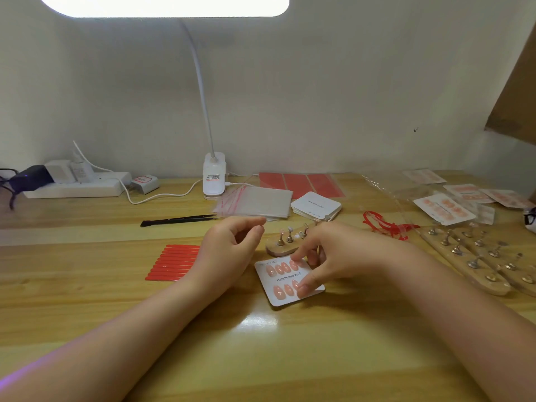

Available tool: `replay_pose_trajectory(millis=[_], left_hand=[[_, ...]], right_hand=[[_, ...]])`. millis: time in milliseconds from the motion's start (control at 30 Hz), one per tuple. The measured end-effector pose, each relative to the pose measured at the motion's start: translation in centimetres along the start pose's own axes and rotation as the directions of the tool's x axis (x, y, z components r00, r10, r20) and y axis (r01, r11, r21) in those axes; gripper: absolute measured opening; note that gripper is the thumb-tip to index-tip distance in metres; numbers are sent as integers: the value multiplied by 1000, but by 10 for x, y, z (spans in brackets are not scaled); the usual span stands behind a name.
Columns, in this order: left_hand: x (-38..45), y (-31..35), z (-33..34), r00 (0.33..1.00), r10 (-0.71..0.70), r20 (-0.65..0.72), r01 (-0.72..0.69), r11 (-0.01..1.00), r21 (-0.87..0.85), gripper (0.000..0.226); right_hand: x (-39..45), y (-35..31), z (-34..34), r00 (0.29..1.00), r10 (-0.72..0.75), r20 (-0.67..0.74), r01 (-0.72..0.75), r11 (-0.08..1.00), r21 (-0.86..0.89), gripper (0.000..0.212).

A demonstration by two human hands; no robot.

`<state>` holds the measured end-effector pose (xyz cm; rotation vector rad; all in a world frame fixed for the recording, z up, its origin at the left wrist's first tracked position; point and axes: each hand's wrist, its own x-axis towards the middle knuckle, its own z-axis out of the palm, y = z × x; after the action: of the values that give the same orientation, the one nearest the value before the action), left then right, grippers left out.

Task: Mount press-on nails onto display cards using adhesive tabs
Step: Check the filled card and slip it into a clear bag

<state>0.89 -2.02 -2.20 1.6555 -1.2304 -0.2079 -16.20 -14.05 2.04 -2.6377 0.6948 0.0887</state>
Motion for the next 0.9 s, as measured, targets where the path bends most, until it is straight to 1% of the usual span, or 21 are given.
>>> replay_pose_trajectory(millis=[67,200,367,500,567,633,733,833,900], left_hand=[[0,0,1,1000,6,3,-6,1000,27,25],[1,-1,1,999,31,-7,-30,997,76,23],[0,-3,2,999,38,-6,-37,991,129,20],[-5,-3,4,999,29,26,-37,943,331,16],[-8,-1,5,998,35,50,-53,908,415,19],[-9,1,6,996,42,75,-73,882,466,21],[-9,5,7,995,33,93,-72,886,459,21],[-9,6,7,993,-16,113,-27,928,371,18],[-9,4,8,992,-37,117,-1,950,312,17]], right_hand=[[-1,2,-1,1000,-13,11,13,1000,-6,72],[-1,5,0,1000,-25,-4,25,999,22,71],[0,7,3,1000,-15,-22,15,1000,21,82],[2,3,4,1000,-14,16,14,999,-46,99],[2,1,5,999,-10,38,13,997,-81,99],[1,0,4,999,-2,40,5,997,-73,95],[0,-1,4,1000,-1,23,2,999,-39,85],[-1,-1,5,1000,1,1,-1,1000,-14,78],[-1,0,6,1000,5,-8,-5,1000,-6,78]])
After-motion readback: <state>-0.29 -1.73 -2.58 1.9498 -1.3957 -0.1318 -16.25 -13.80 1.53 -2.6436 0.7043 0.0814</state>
